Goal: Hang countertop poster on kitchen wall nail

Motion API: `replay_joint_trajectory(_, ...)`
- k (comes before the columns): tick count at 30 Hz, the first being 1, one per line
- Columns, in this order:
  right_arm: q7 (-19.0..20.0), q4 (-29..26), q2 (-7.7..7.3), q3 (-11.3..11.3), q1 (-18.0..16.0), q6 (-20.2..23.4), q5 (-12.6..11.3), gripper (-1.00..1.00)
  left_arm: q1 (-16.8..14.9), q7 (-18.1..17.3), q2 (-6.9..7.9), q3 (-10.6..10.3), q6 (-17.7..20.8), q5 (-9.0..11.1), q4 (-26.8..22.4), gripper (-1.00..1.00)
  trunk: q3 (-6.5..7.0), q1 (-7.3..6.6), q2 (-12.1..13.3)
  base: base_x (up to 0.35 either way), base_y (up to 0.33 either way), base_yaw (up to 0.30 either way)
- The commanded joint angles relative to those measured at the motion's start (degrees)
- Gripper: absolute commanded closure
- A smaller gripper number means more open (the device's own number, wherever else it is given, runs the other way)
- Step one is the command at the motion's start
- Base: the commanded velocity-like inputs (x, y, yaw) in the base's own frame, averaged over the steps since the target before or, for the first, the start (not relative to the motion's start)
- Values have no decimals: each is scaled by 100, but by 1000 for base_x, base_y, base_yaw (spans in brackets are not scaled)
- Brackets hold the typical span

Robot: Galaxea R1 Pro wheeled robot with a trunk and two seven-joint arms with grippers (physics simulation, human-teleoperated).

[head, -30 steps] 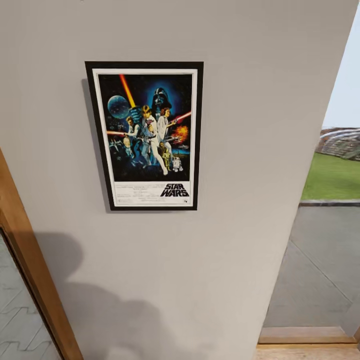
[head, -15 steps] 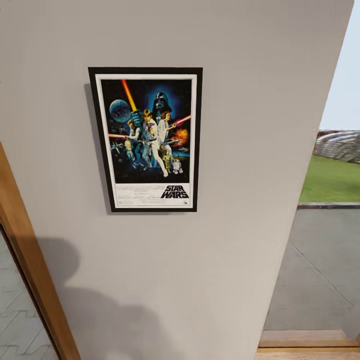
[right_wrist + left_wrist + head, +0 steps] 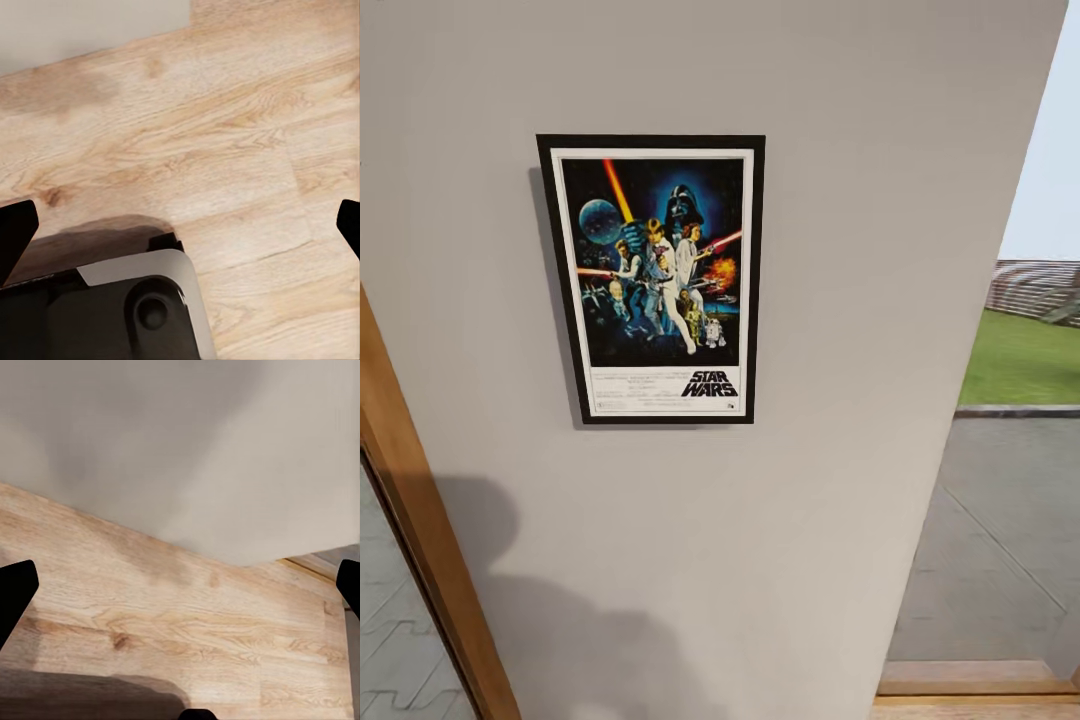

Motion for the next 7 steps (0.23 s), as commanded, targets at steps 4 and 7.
replay_joint_trajectory(4,32,24,-2,38,-7,-35,-57,-100,-2,-4,0,-48,-37,30,5,-100,-2,2,-4,0,0,0)
replay_joint_trajectory(7,31,25,0,38,-7,-35,-59,-100,-2,-1,0,-48,-37,29,2,-100,-2,2,-4,0,0,0)
